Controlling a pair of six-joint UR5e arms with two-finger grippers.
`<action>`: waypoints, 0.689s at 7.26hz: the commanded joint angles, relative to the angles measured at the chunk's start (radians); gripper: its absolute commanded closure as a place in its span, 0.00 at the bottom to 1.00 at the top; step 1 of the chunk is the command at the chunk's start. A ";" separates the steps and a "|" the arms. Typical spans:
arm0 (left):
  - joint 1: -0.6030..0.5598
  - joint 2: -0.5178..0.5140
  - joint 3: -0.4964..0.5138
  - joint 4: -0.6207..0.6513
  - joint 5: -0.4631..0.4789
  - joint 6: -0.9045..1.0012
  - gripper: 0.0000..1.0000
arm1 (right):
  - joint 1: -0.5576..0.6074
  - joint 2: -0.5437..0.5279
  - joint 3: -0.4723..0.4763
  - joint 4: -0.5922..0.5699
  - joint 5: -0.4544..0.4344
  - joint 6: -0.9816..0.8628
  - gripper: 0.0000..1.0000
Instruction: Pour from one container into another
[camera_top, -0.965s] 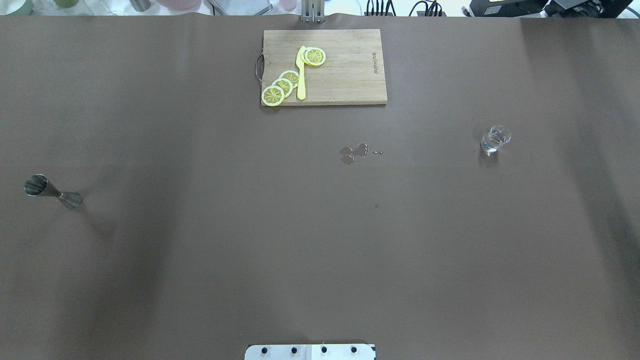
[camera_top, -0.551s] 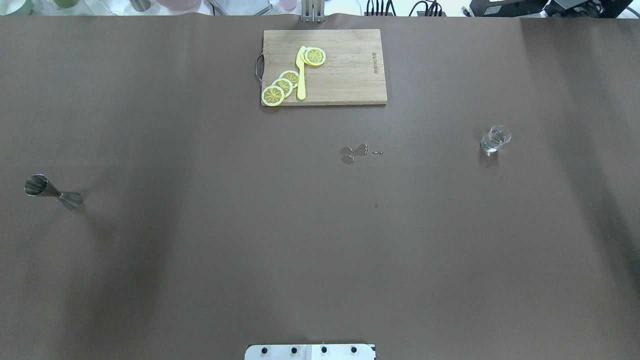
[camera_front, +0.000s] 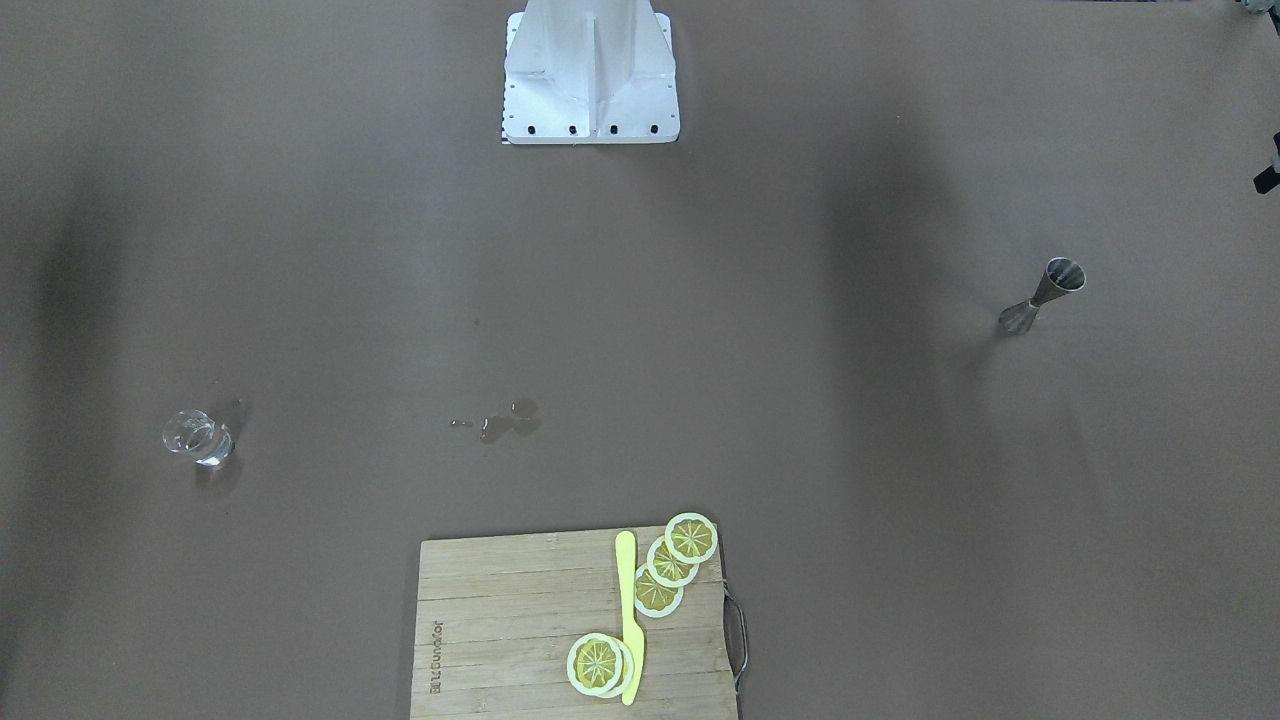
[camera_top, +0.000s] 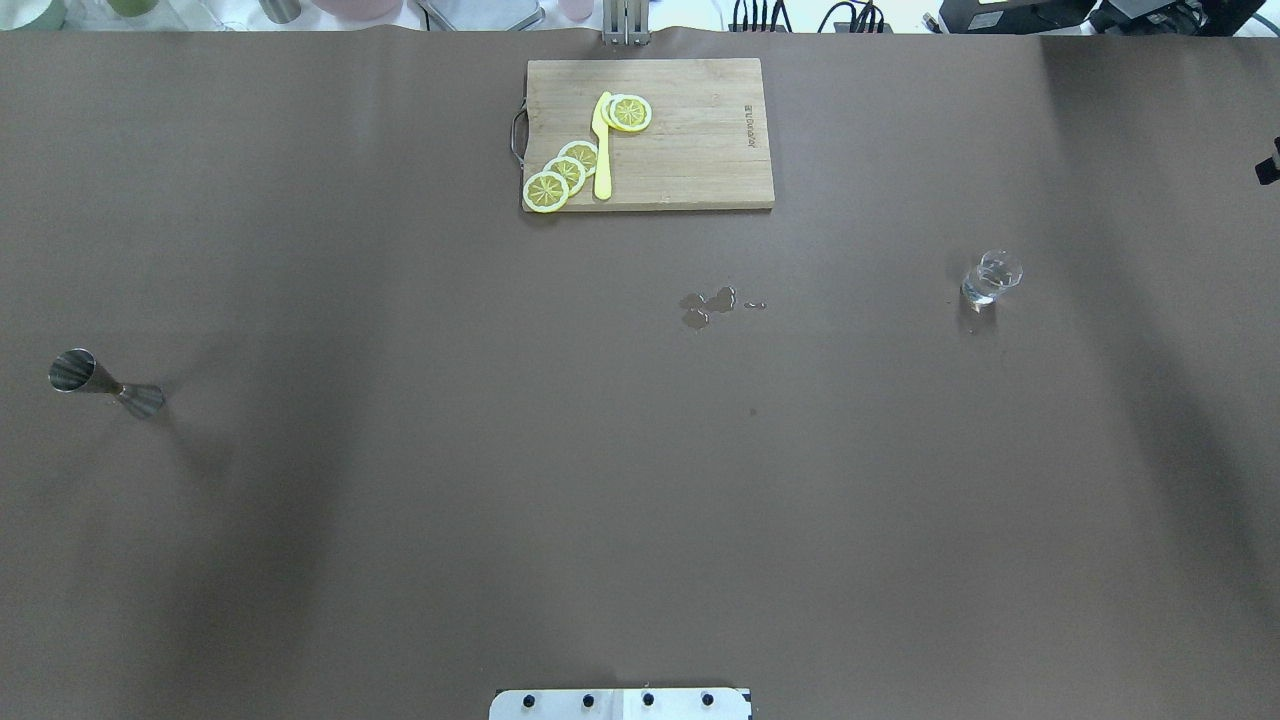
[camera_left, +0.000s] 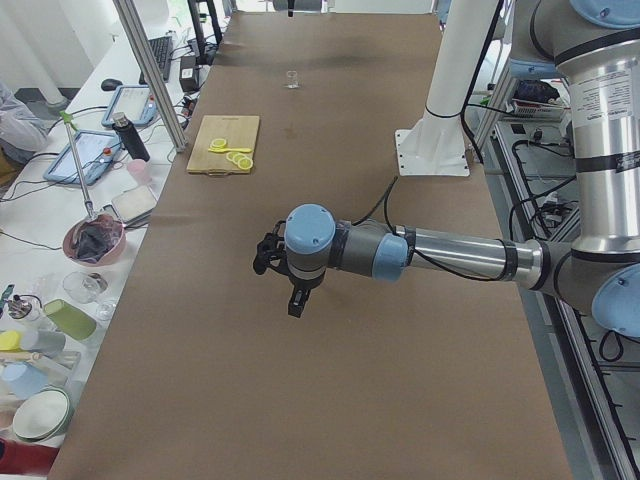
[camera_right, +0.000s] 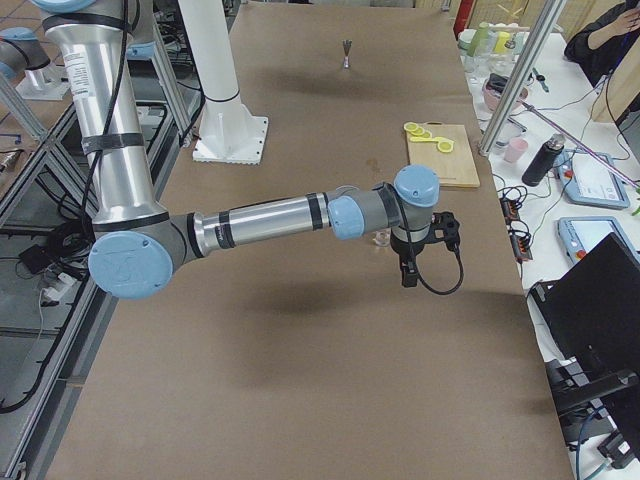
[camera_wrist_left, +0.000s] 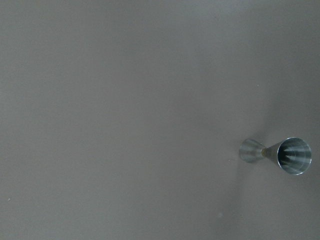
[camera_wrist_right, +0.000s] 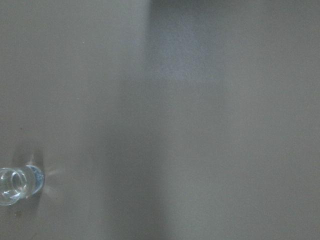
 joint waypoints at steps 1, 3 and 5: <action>0.023 0.000 0.000 -0.044 -0.005 -0.050 0.01 | -0.072 0.060 0.019 0.002 -0.005 -0.007 0.00; 0.064 0.003 0.002 -0.102 -0.020 -0.156 0.01 | -0.160 0.059 0.020 0.167 0.007 -0.007 0.00; 0.160 -0.004 -0.029 -0.088 -0.022 -0.159 0.01 | -0.156 0.061 0.003 0.260 0.167 -0.007 0.00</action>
